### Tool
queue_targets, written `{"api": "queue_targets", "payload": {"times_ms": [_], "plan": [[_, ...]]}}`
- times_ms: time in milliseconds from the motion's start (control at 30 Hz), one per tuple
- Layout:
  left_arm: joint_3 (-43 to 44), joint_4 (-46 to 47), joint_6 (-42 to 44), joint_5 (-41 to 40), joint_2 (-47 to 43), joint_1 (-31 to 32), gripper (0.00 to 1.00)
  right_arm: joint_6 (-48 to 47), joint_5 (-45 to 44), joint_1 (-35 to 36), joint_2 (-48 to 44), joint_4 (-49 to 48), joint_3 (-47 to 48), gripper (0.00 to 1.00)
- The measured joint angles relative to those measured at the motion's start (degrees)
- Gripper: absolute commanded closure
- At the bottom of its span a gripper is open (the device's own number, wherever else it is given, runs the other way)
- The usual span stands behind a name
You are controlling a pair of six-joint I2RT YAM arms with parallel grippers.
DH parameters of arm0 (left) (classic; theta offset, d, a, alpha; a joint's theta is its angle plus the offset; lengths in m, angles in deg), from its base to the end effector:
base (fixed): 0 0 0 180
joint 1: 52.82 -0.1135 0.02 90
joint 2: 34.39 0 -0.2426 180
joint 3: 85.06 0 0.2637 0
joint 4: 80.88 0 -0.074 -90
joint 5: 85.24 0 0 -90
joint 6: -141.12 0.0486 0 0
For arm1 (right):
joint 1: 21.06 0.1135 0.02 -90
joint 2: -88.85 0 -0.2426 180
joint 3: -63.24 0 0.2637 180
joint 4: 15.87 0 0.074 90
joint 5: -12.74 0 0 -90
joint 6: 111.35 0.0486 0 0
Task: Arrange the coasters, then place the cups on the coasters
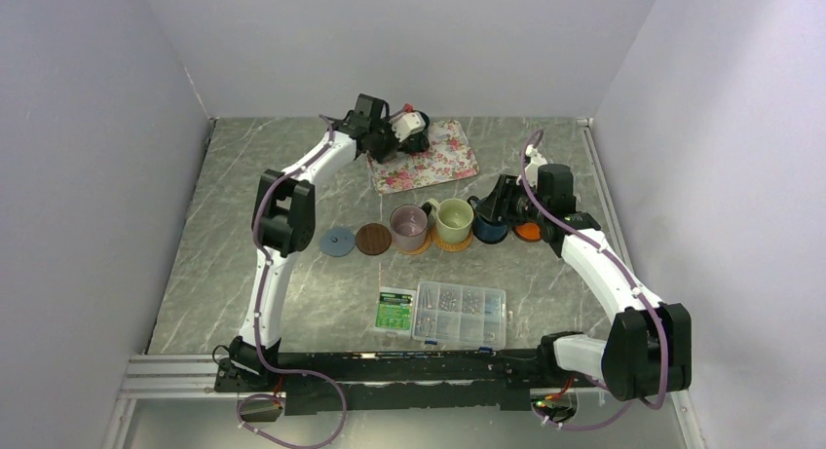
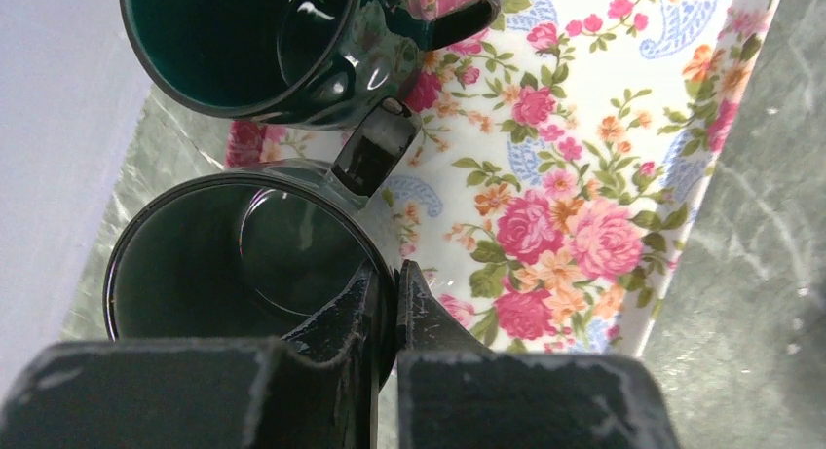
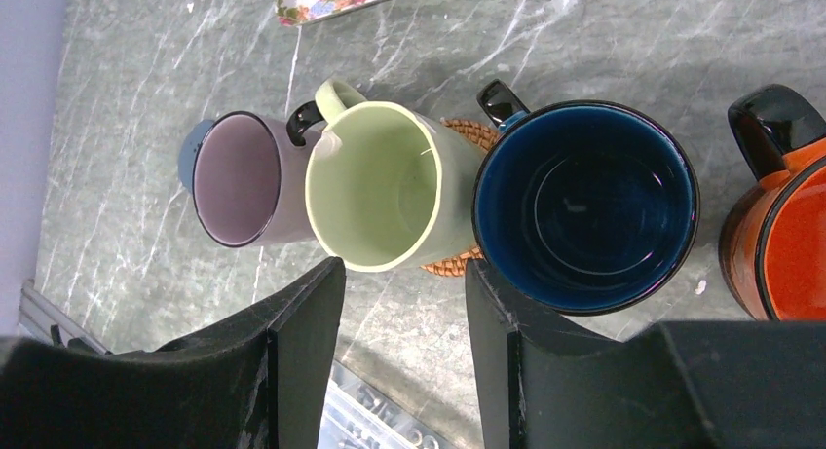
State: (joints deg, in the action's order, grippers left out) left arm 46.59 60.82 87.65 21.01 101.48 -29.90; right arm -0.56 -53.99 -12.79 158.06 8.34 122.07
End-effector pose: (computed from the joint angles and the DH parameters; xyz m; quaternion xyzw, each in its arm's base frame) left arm 0.4976 -0.2252 0.1815 0.4987 0.7587 -0.0812 0.4111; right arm 0.2852 0.0609 0.2254 0.0014 0.8722 0.2871 0.3960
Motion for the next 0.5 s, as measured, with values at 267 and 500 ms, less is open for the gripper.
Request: {"api": "queue_targets", "payload": {"times_ms": [267, 500], "plan": [[5.5, -7.3, -13.4, -2.1, 0.8, 0.8, 0.97, 0.8, 0.0, 0.0, -1.0, 0.1, -0.4, 0.49], [5.7, -10.3, -27.2, -4.2, -0.3, 1.3, 0.97, 1.7, -0.2, 0.0, -5.4, 0.6, -0.9, 0.49]]}}
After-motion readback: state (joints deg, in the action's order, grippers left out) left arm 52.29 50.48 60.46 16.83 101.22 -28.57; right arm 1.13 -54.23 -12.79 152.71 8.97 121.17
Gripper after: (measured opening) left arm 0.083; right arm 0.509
